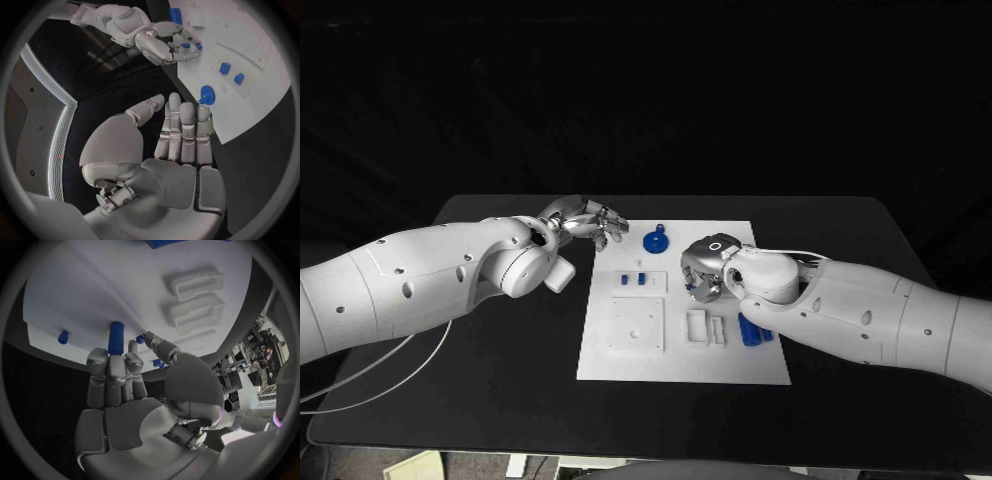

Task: Assemble the parts on the task board

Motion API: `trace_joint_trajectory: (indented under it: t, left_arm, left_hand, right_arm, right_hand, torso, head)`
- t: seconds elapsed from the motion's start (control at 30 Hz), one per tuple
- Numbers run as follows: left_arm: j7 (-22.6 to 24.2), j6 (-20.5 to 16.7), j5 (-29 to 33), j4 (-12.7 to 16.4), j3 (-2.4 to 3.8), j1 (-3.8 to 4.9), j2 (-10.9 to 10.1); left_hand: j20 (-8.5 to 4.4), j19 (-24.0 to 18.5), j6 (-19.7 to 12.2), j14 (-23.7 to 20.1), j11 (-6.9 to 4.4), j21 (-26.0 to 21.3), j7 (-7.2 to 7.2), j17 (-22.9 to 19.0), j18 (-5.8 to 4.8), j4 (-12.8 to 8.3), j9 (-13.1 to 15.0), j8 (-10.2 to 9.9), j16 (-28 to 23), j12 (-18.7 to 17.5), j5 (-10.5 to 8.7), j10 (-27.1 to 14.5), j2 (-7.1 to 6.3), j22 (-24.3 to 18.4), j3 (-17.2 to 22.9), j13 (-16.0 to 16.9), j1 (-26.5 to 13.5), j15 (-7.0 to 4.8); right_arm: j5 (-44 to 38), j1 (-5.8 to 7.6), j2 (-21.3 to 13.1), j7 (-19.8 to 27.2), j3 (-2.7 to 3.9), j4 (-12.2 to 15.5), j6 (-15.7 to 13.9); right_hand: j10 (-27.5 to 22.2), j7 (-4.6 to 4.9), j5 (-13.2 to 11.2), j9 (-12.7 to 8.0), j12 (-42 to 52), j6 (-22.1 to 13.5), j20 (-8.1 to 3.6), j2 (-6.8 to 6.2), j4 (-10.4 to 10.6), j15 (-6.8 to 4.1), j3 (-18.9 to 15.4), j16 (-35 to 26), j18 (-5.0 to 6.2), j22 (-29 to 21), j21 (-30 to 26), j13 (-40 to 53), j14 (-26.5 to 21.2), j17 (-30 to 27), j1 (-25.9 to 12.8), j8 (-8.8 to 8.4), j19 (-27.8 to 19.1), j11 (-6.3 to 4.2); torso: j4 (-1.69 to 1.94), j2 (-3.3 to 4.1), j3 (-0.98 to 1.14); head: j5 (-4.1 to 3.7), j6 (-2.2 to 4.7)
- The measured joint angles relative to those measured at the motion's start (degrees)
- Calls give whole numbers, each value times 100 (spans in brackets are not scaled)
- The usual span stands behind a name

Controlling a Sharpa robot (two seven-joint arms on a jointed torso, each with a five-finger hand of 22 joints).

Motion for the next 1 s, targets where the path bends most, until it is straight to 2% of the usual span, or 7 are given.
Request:
trace_joint_trajectory:
  t: [0.1,0.4,0.6,0.7,0.73,0.87,1.0]
  left_arm:
    - [-4,4,-1,0,0,0,-3]
    - [-22,27,-6,8,0,0,-8]
    - [-35,42,-11,14,0,0,-10]
    - [-41,48,-13,23,0,0,-13]
    - [-43,49,-14,25,0,0,-14]
    - [-48,55,-16,30,0,0,-15]
    - [-51,63,-18,44,0,0,-22]
  left_hand:
    - [0,0,0,0,0,0,0,0,0,0,0,0,0,0,0,0,0,0,0,-4,0,0]
    - [0,0,-12,0,-1,0,11,0,0,0,0,0,0,0,0,1,0,0,0,-4,0,0]
    - [0,0,-19,0,-2,0,15,-5,0,0,0,0,0,0,0,2,0,0,0,-9,0,0]
    - [0,0,-20,0,-2,0,14,-5,0,0,-5,0,0,0,0,2,0,0,0,-9,0,0]
    - [0,0,-20,0,-2,0,14,-6,0,0,-5,0,0,0,0,2,10,0,0,-9,10,0]
    - [0,0,-20,0,-3,0,14,-5,0,0,-5,0,0,0,0,3,23,0,0,-9,23,0]
    - [0,0,-20,0,-3,0,13,-5,0,0,-5,0,0,0,0,3,23,0,0,-14,23,0]
  right_arm:
    - [-33,-6,-4,-7,3,6,-9]
    - [-57,-11,-9,1,5,8,-13]
    - [-42,-15,9,13,12,-22,-6]
    - [-26,-15,20,28,18,-42,8]
    - [-19,-15,23,34,20,-47,13]
    - [-6,-14,34,58,29,-62,48]
    - [-4,-11,37,78,32,-69,92]
  right_hand:
    - [0,0,0,7,0,0,0,76,-54,0,-5,2,0,9,0,0,1,9,76,0,0,0]
    - [0,-2,0,7,-23,3,-1,56,-68,2,-23,25,0,9,0,-15,4,-1,56,0,-2,0]
    - [0,-9,0,6,-71,10,23,-8,56,7,-27,20,0,9,2,-20,-12,-42,-8,0,-41,0]
    - [0,27,0,-11,-83,-26,23,-31,139,31,-6,20,0,8,2,-20,-36,-57,-31,-25,-42,0]
    - [-2,50,0,-25,-83,-55,36,-31,156,51,12,20,0,9,2,-20,-57,-63,-31,-60,-55,2]
    - [-24,40,0,-63,-83,-145,57,-31,278,94,138,21,0,8,2,-10,-120,-82,-31,-122,-101,63]
    - [-43,40,0,-75,-106,-148,53,55,337,108,292,22,0,8,-25,-4,-139,-89,-24,-136,-116,83]
  torso:
    - [0,1,1]
    - [0,1,7]
    - [-3,1,8]
    - [-4,1,8]
    - [-3,1,8]
    - [0,1,7]
    - [0,0,5]
  head:
    - [1,-4]
    - [9,-17]
    - [6,-17]
    - [-2,-19]
    - [-2,-21]
    - [-4,-26]
    - [-6,-36]
